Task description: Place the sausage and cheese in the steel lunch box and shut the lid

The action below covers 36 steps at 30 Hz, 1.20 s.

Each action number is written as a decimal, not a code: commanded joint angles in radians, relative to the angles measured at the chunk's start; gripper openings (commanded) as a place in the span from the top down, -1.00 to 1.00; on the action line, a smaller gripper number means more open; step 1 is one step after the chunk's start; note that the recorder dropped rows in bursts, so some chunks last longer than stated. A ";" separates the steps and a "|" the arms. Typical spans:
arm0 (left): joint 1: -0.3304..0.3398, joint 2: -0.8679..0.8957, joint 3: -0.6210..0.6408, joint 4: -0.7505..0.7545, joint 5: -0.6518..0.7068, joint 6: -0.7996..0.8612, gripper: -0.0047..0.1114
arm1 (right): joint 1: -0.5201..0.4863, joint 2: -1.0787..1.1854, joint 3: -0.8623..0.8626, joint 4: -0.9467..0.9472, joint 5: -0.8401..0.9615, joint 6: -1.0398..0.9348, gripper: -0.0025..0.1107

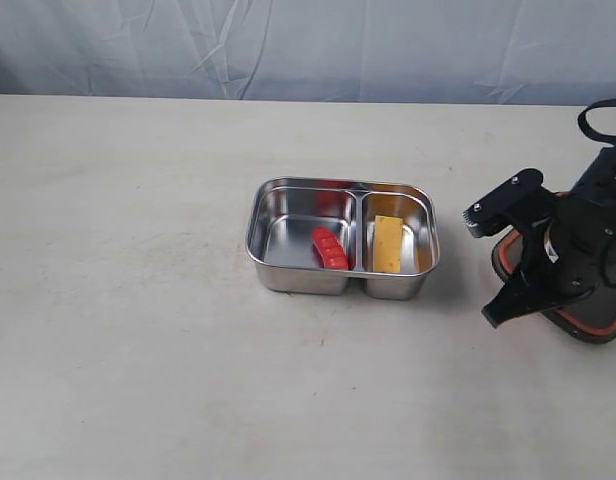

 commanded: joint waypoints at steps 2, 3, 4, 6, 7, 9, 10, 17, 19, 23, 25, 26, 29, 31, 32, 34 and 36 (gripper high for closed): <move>0.000 -0.003 0.002 -0.001 0.001 0.002 0.92 | -0.002 -0.078 0.003 0.017 0.026 0.053 0.97; 0.000 -0.003 0.002 -0.001 0.001 0.002 0.92 | -0.002 -0.098 0.003 0.017 0.032 0.072 0.97; 0.000 -0.003 0.002 -0.001 0.001 0.002 0.92 | -0.002 -0.121 0.003 0.017 0.037 0.090 0.97; 0.000 -0.003 0.002 0.001 0.001 0.002 0.92 | -0.002 -0.170 0.003 0.022 0.045 0.115 0.97; 0.000 -0.003 0.002 0.006 0.001 0.002 0.92 | -0.002 -0.196 0.003 0.030 0.049 0.120 0.97; 0.000 -0.003 0.002 0.022 0.005 0.000 0.92 | -0.002 -0.243 0.003 0.047 0.057 0.120 0.97; 0.000 -0.003 0.002 0.030 0.012 0.000 0.92 | -0.002 -0.267 0.003 0.054 0.064 0.120 0.97; 0.000 -0.003 0.002 0.080 0.096 -0.021 0.77 | -0.002 -0.416 0.003 0.059 0.125 0.120 0.97; 0.000 -0.003 0.002 0.080 0.138 -0.033 0.62 | -0.002 -0.452 0.003 0.059 0.130 0.120 0.97; 0.000 -0.003 0.002 0.080 0.214 -0.033 0.17 | -0.002 -0.509 0.003 0.059 0.141 0.120 0.97; 0.000 -0.003 0.002 0.080 0.239 -0.033 0.05 | -0.002 -0.528 0.003 0.059 0.141 0.120 0.97; 0.000 -0.003 0.002 0.080 0.247 -0.033 0.02 | -0.002 -0.536 0.003 0.059 0.141 0.120 0.97; 0.000 -0.003 0.002 0.080 0.249 -0.035 0.02 | -0.002 -0.552 0.003 0.059 0.141 0.120 0.97; 0.000 -0.003 0.002 0.080 0.261 -0.049 0.02 | -0.002 -0.557 0.003 0.059 0.143 0.120 0.97; 0.000 -0.003 0.002 0.080 0.275 -0.073 0.02 | -0.002 -0.559 0.003 0.059 0.143 0.120 0.97; 0.000 -0.003 0.002 0.080 0.301 -0.089 0.02 | -0.002 -0.564 0.003 0.059 0.147 0.122 0.97; 0.000 -0.003 0.002 0.080 0.320 -0.103 0.02 | -0.002 -0.570 0.003 0.059 0.151 0.124 0.97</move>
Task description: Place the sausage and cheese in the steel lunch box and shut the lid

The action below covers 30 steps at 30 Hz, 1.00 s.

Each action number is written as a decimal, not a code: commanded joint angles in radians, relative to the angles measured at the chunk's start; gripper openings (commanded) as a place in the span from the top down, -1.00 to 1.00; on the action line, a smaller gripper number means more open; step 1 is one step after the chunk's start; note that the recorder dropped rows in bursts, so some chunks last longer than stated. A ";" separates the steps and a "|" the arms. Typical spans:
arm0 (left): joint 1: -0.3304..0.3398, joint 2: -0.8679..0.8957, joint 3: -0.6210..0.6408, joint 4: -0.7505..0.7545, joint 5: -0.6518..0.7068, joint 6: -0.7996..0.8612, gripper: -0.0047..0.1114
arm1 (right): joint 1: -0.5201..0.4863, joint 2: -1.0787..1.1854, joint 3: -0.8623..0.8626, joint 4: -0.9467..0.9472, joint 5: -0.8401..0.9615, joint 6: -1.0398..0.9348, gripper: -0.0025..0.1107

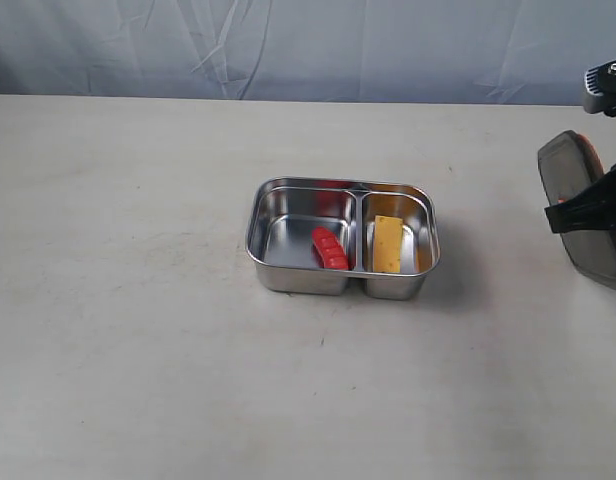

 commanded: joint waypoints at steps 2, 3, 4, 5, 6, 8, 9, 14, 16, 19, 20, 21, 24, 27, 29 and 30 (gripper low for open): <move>0.000 -0.003 0.002 0.001 0.060 -0.068 0.00 | -0.002 -0.026 0.002 -0.005 0.007 0.007 0.97; 0.000 -0.003 0.002 0.001 0.061 -0.074 -0.05 | -0.002 -0.028 0.002 -0.005 0.009 0.007 0.97; 0.000 0.003 0.002 0.001 0.062 -0.080 -0.09 | -0.002 -0.034 0.002 -0.005 0.011 0.007 0.97; 0.000 0.017 0.002 0.001 0.064 -0.099 -0.12 | -0.002 -0.041 0.002 -0.005 0.013 0.007 0.97; 0.000 0.034 0.002 0.001 0.066 -0.115 -0.12 | -0.002 -0.047 0.002 -0.005 0.016 0.007 0.97; 0.000 0.068 0.002 0.001 0.066 -0.115 -0.12 | -0.002 -0.063 0.002 -0.005 0.023 0.007 0.97; 0.000 0.089 0.002 -0.005 0.064 -0.115 -0.12 | -0.002 -0.072 0.002 -0.005 0.025 0.007 0.97; 0.000 0.165 0.002 -0.046 0.059 -0.115 -0.12 | -0.002 -0.127 0.002 -0.005 0.046 0.009 0.97; 0.000 0.187 0.002 -0.046 0.044 -0.115 -0.12 | -0.002 -0.147 0.002 -0.005 0.051 0.009 0.97; 0.000 0.225 -0.004 -0.050 0.036 -0.115 -0.12 | -0.002 -0.181 0.002 -0.005 0.060 0.009 0.97; 0.000 0.242 -0.017 -0.050 0.036 -0.115 -0.12 | -0.002 -0.196 0.002 -0.005 0.062 0.009 0.97; 0.000 0.253 -0.028 -0.050 0.036 -0.115 -0.12 | -0.002 -0.205 0.002 -0.001 0.063 0.009 0.97; 0.000 0.306 -0.072 -0.053 0.036 -0.082 -0.12 | -0.002 -0.243 0.002 0.028 0.063 0.009 0.97; 0.000 0.375 -0.116 -0.053 0.036 -0.047 -0.12 | -0.002 -0.274 0.002 0.056 0.063 0.009 0.97; 0.000 0.437 -0.144 -0.053 0.031 -0.018 -0.12 | -0.002 -0.291 0.002 0.070 0.063 0.009 0.97; 0.000 0.465 -0.156 -0.053 0.025 -0.008 -0.12 | -0.002 -0.301 0.002 0.078 0.063 0.009 0.97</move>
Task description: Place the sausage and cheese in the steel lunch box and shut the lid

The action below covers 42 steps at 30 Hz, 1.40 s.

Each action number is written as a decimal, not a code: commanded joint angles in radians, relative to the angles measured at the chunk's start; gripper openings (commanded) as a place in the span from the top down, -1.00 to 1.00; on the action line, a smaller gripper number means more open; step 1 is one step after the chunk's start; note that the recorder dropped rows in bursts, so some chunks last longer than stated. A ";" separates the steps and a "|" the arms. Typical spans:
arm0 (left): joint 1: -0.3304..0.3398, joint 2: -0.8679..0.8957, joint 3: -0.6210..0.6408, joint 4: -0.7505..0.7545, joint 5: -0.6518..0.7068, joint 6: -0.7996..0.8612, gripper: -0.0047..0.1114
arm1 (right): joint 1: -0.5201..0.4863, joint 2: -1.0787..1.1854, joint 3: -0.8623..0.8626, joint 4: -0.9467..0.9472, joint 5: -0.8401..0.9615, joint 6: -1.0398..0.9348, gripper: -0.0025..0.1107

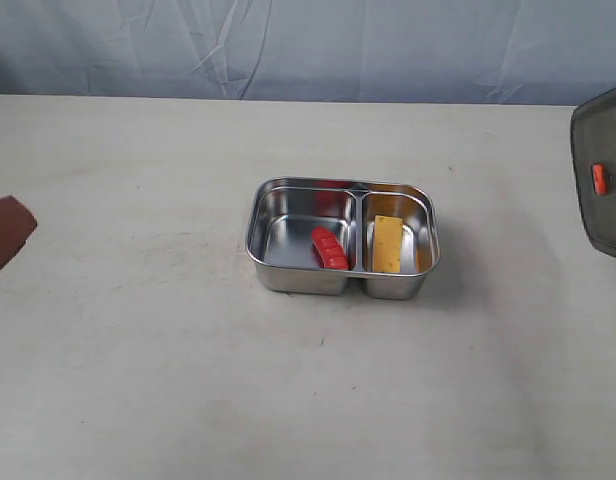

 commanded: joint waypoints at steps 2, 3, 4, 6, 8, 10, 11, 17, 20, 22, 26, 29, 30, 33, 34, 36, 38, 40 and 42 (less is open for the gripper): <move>0.000 0.177 -0.072 -0.005 -0.030 0.074 -0.12 | -0.002 -0.052 -0.004 0.037 -0.005 -0.006 0.97; 0.000 0.216 -0.081 -0.005 -0.040 0.088 -0.12 | -0.002 -0.057 -0.006 0.039 -0.005 -0.008 0.97; 0.000 0.255 -0.092 -0.005 -0.052 0.102 -0.12 | -0.002 -0.066 -0.011 0.052 -0.002 -0.013 0.97; 0.000 0.328 -0.116 -0.008 -0.063 0.102 -0.12 | -0.002 -0.077 -0.019 0.072 0.000 -0.029 0.97; 0.000 0.408 -0.143 -0.008 -0.096 0.102 -0.12 | -0.002 -0.091 -0.034 0.108 0.007 -0.060 0.97; 0.000 0.480 -0.174 -0.008 -0.131 0.119 -0.12 | -0.002 -0.102 -0.054 0.155 0.013 -0.104 0.97; 0.000 0.519 -0.191 -0.008 -0.156 0.130 -0.12 | -0.002 -0.110 -0.064 0.185 0.013 -0.128 0.97; 0.000 0.686 -0.267 -0.006 -0.265 0.131 -0.11 | -0.002 -0.132 -0.108 0.256 0.049 -0.182 0.97; 0.000 0.717 -0.279 -0.006 -0.290 0.131 -0.11 | -0.002 -0.132 -0.108 0.252 0.114 -0.206 0.97; 0.000 0.721 -0.279 -0.006 -0.293 0.146 -0.11 | -0.002 -0.127 -0.108 0.252 0.160 -0.216 0.97; 0.000 0.721 -0.279 0.005 -0.291 0.155 -0.11 | -0.002 -0.118 -0.108 0.282 0.238 -0.259 0.97; 0.000 0.721 -0.279 0.016 -0.293 0.155 -0.11 | -0.002 -0.097 -0.108 0.324 0.319 -0.275 0.97; 0.000 0.721 -0.279 0.023 -0.298 0.155 -0.11 | -0.002 -0.082 -0.108 0.359 0.353 -0.278 0.97; 0.000 0.717 -0.279 0.038 -0.298 0.166 -0.11 | -0.002 -0.016 -0.103 0.535 0.421 -0.395 0.97; 0.000 0.713 -0.279 0.038 -0.298 0.184 -0.11 | -0.002 0.010 -0.098 0.600 0.424 -0.437 0.97; 0.000 0.706 -0.279 0.039 -0.296 0.197 -0.11 | -0.002 0.067 -0.086 0.726 0.400 -0.493 0.97; 0.000 0.699 -0.279 0.039 -0.296 0.197 -0.11 | -0.002 0.119 -0.075 0.778 0.361 -0.500 0.97; 0.000 0.691 -0.279 0.050 -0.296 0.197 -0.11 | -0.002 0.181 -0.061 0.782 0.338 -0.493 0.92; 0.000 0.682 -0.279 0.078 -0.296 0.197 -0.11 | -0.002 0.263 -0.031 0.789 0.315 -0.481 0.54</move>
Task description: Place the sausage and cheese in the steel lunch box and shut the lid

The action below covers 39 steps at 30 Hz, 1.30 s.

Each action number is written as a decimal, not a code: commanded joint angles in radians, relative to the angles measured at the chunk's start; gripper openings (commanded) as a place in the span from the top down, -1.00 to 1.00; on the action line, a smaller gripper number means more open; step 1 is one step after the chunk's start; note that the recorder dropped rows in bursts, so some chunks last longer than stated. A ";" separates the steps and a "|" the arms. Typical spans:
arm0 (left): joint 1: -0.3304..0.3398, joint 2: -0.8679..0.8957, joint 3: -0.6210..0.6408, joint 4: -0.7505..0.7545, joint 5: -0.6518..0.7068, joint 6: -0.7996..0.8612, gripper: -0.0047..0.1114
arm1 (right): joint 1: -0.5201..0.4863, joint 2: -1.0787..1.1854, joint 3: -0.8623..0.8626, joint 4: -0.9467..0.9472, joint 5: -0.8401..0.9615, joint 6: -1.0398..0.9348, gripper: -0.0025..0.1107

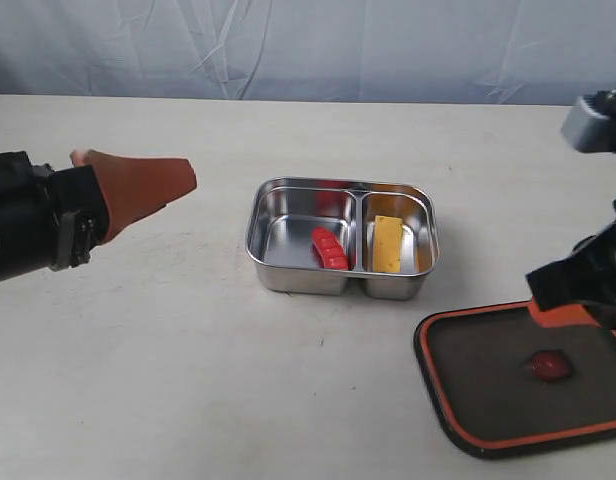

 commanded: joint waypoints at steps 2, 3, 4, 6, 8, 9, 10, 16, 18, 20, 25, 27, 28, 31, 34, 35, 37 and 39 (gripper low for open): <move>0.000 -0.023 -0.004 0.049 -0.001 0.010 -0.11 | 0.000 0.197 0.074 0.062 -0.082 0.024 -0.05; 0.000 -0.023 -0.004 0.048 -0.001 0.012 -0.11 | 0.008 0.218 0.083 0.064 -0.092 0.049 -0.14; 0.000 -0.023 -0.004 0.048 0.001 0.012 -0.11 | 0.040 0.271 0.099 0.054 -0.101 0.055 -0.07; 0.000 -0.023 -0.004 0.048 0.001 0.020 -0.11 | 0.100 0.350 0.104 0.055 -0.108 0.062 0.14; 0.000 -0.023 -0.004 0.051 0.003 0.020 -0.11 | 0.178 0.417 0.104 0.056 -0.171 0.080 0.17; 0.000 -0.023 -0.004 0.059 0.003 0.020 -0.11 | 0.216 0.440 0.104 0.041 -0.203 0.105 0.17; 0.000 -0.023 -0.004 0.065 0.003 0.020 -0.11 | 0.240 0.459 0.104 0.013 -0.230 0.154 0.17; 0.000 -0.023 -0.004 0.076 0.033 0.022 -0.11 | 0.365 0.590 0.047 -0.243 -0.275 0.501 0.17; 0.000 -0.023 -0.004 0.086 0.033 0.022 -0.11 | 0.394 0.633 0.030 -0.239 -0.303 0.506 0.17; 0.000 -0.023 -0.004 0.096 0.033 0.022 -0.11 | 0.410 0.682 0.014 -0.258 -0.317 0.571 0.17; 0.000 -0.058 -0.004 0.103 0.033 0.020 -0.11 | 0.410 0.786 0.008 -0.291 -0.314 0.635 0.17; 0.000 -0.065 -0.004 0.103 0.035 0.020 -0.11 | 0.410 0.802 0.008 -0.292 -0.314 0.635 0.17; 0.000 -0.080 -0.004 0.103 0.037 0.020 -0.11 | 0.410 0.807 0.008 -0.292 -0.327 0.635 0.17; 0.000 -0.106 -0.004 0.103 0.037 0.020 -0.11 | 0.410 0.807 0.008 -0.290 -0.342 0.635 0.21; 0.000 -0.132 -0.004 0.103 0.046 0.020 -0.11 | 0.410 0.807 0.008 -0.290 -0.342 0.635 0.86; 0.000 -0.135 -0.004 0.103 0.048 0.020 -0.11 | 0.410 0.807 0.008 -0.290 -0.340 0.635 0.98; 0.000 -0.146 -0.004 0.103 0.061 0.020 -0.11 | 0.410 0.807 0.008 -0.290 -0.338 0.633 0.95; 0.000 -0.155 -0.004 0.103 0.075 0.020 -0.11 | 0.410 0.807 0.008 -0.290 -0.328 0.616 0.97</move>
